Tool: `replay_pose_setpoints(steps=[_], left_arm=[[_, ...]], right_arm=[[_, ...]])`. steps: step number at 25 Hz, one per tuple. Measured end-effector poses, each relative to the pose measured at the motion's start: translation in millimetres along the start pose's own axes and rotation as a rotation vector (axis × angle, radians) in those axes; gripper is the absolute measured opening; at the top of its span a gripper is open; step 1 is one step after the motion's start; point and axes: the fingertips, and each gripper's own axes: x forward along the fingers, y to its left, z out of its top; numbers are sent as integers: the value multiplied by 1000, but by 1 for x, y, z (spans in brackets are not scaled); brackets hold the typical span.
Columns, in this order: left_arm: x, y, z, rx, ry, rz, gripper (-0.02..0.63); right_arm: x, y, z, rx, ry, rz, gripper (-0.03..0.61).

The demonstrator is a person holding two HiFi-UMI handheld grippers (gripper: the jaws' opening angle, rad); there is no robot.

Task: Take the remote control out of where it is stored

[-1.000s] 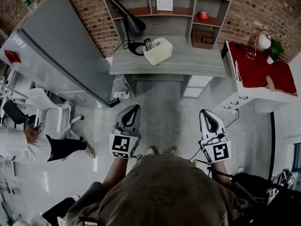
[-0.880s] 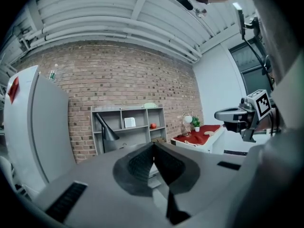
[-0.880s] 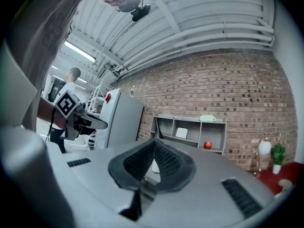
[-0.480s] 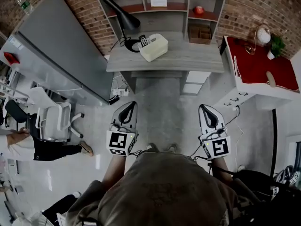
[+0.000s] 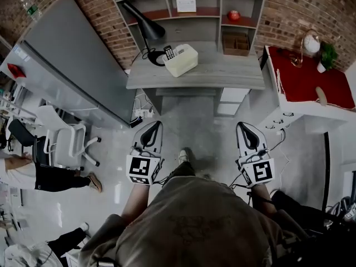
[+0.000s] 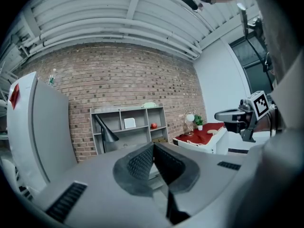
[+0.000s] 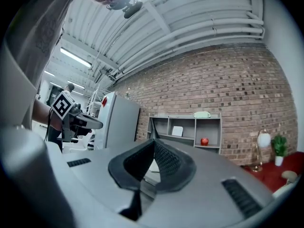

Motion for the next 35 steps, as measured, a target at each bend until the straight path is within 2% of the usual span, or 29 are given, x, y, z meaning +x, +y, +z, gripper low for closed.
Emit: replay_pose_setpoints(steps=[12, 16, 18, 21, 26, 35], left_arm=[[67, 41, -16, -12, -14, -11, 11], [91, 64, -15, -77, -19, -23, 11], [101, 75, -13, -77, -20, -17, 11], [116, 83, -21, -57, 6, -27, 11], [141, 100, -41, -95, 44, -48, 11], [204, 151, -43, -100, 85, -76, 11]], right_arm=[[66, -14, -16, -61, 25, 10, 12], [97, -17, -19, -65, 30, 23, 12], [111, -18, -22, -53, 33, 33, 12], [125, -14, -28, -13, 50, 47, 12], [150, -19, -44, -1, 95, 37, 12], [227, -37, -54, 4, 146, 28, 12]])
